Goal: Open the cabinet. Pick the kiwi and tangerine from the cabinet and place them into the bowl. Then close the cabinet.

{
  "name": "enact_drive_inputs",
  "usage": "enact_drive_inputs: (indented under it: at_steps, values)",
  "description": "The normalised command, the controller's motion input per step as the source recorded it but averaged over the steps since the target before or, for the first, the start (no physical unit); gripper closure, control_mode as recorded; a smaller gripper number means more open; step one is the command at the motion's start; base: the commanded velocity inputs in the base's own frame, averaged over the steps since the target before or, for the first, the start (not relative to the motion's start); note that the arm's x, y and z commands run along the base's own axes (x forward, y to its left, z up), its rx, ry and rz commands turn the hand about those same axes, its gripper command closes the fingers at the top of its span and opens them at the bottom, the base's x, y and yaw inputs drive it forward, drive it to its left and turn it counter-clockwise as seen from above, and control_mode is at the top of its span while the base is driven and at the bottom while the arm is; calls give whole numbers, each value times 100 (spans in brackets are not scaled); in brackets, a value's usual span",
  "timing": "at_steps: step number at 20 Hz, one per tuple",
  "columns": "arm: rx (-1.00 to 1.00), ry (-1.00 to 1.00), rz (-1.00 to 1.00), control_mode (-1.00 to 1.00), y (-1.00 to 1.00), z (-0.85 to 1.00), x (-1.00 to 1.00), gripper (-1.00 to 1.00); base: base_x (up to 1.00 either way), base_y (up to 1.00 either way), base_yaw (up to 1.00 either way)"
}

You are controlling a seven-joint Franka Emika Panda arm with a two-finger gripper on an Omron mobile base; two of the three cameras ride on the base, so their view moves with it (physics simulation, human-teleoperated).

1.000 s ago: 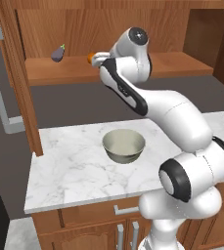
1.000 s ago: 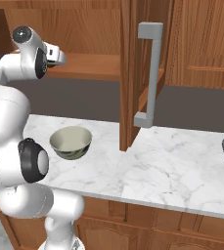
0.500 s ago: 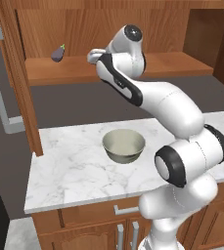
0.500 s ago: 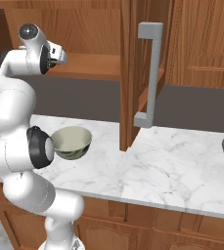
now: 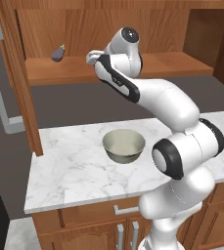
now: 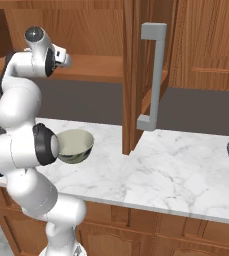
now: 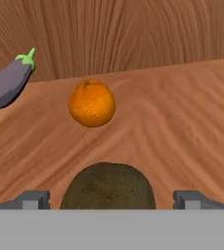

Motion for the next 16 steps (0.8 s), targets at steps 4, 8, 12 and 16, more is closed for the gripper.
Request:
enact_drive_inputs:
  at_steps: [4,8,12,16]
  values:
    - [0,0,0,-100,0,-1,4,100,0,0,0]
    - [0,0,0,-100,0,0,0,100,0,0,0]
    - [0,0,0,-100,0,0,-21,100,0,0,0]
    - [0,0,0,-100,-1,1,-49,100,0,0,0]
